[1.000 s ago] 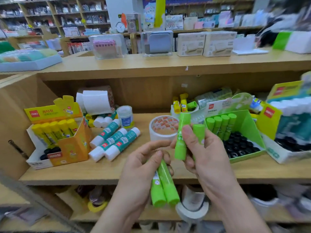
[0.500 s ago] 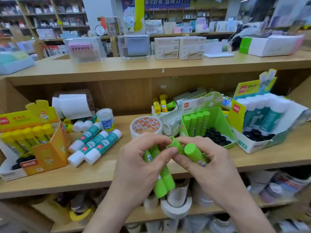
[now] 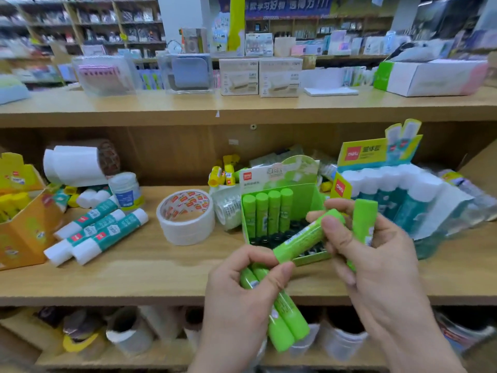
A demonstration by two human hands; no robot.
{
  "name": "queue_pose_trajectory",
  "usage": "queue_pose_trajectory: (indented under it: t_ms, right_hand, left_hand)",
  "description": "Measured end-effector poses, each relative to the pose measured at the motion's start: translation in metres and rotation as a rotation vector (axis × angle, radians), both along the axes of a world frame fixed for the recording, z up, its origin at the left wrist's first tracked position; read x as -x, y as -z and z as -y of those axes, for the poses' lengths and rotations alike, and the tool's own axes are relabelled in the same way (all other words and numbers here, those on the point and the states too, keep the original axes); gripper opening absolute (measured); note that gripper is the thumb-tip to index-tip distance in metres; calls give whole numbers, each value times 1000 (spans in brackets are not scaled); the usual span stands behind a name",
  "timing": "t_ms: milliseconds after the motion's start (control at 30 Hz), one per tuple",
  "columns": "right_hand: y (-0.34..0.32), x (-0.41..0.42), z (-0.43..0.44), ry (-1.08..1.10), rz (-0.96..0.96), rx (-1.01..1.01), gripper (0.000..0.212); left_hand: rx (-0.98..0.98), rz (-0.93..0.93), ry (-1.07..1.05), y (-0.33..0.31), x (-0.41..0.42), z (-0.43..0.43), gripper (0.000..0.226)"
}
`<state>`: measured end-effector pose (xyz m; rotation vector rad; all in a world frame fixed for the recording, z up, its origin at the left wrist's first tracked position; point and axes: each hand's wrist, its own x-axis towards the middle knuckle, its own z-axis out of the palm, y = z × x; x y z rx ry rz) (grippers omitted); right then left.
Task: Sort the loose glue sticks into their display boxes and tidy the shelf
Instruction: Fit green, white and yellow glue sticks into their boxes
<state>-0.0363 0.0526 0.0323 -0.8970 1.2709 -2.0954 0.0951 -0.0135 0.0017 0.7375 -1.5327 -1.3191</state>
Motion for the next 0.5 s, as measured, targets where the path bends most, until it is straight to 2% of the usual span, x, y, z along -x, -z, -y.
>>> queue_pose_trajectory:
  t_ms: [100,233,367,500]
  right_hand:
    - [-7,18,4,308,-390,-93,17]
    - [-12,40,18,463,-889,-221,11]
    - [-4,42,35,480,-1100,-292,17]
    - [-1,43,43,470,-1220,-387,23]
  left_hand:
    - [55,168,2,-5,6,1,20]
    - [338,531,-90,-11,-2,17,20]
    - [489,918,-110,-22,-6,21,27]
    - [473,993,-82,-26,-7,24,23]
